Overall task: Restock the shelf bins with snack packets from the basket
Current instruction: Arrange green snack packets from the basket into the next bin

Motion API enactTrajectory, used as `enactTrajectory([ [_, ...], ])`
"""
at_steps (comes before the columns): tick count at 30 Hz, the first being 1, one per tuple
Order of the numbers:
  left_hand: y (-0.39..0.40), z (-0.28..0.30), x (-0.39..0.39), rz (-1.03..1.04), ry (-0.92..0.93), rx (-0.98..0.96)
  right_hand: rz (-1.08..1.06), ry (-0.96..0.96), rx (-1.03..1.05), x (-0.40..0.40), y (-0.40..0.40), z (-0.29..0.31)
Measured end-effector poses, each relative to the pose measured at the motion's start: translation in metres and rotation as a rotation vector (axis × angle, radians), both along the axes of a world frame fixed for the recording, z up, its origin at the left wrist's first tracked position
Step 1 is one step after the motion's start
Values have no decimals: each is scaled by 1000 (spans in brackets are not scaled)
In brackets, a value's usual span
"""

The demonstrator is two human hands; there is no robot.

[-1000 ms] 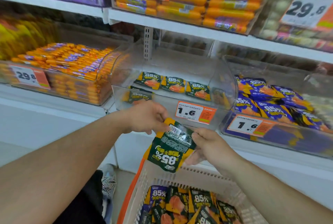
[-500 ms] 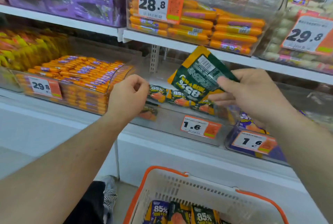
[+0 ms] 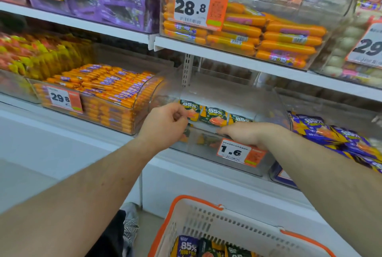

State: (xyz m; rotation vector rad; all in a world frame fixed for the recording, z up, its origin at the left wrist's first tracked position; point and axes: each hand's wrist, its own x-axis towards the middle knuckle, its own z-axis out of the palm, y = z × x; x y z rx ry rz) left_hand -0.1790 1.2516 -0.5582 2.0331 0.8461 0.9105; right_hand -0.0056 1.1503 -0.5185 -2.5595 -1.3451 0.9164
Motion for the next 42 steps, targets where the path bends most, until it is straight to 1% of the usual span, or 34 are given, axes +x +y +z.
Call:
enactTrajectory([
  [3,1,-1,2,13,24,1,-48,31,-131,10,8,-8],
  [6,1,-2,5,21,63,18,-75,108,-171,16,15,-14],
  [8,1,-3,7,14,73,14,-98,157,-125,23,20,-20],
  [10,1,-4,8,11,73,11,-103,156,-61,28,25,-25],
  [15,1,-4,8,-5,51,-12,-53,221,-166,42,34,-39],
  [17,2,-4,8,-2,45,-18,-52,198,-154,39,32,-37],
  [21,2,-4,9,-1,48,-7,-99,202,-53,35,36,-41],
  [23,1,-5,11,4,65,19,-116,266,-19,44,42,-52],
  [27,0,-6,15,4,83,59,-127,308,-10,67,55,-69],
  [29,-2,-6,17,3,81,81,-118,305,-33,64,54,-67],
  [31,-6,-4,17,9,64,188,-105,233,5,49,45,-54],
  [32,-8,-2,17,5,46,243,-91,131,65,40,38,-46],
  [33,-11,0,16,-23,30,271,-75,-32,173,32,31,-39],
  [34,-15,2,16,-77,41,271,-66,-238,337,26,25,-36],
  [35,-19,3,17,-160,89,255,-69,-456,549,20,17,-34],
  [36,-25,2,19,-262,183,235,-41,-647,790,17,10,-38],
  [37,-32,0,21,-371,315,218,30,-790,1006,14,1,-44],
  [38,-38,-6,23,-475,457,207,110,-867,1172,12,-9,-54],
  [39,-44,-13,26,-563,587,199,183,-872,1286,9,-20,-66],
  [40,-50,-21,28,-638,706,196,224,-797,1365,5,-32,-80],
  [42,-58,-39,34,-748,905,199,163,-550,1411,-8,-57,-109],
])
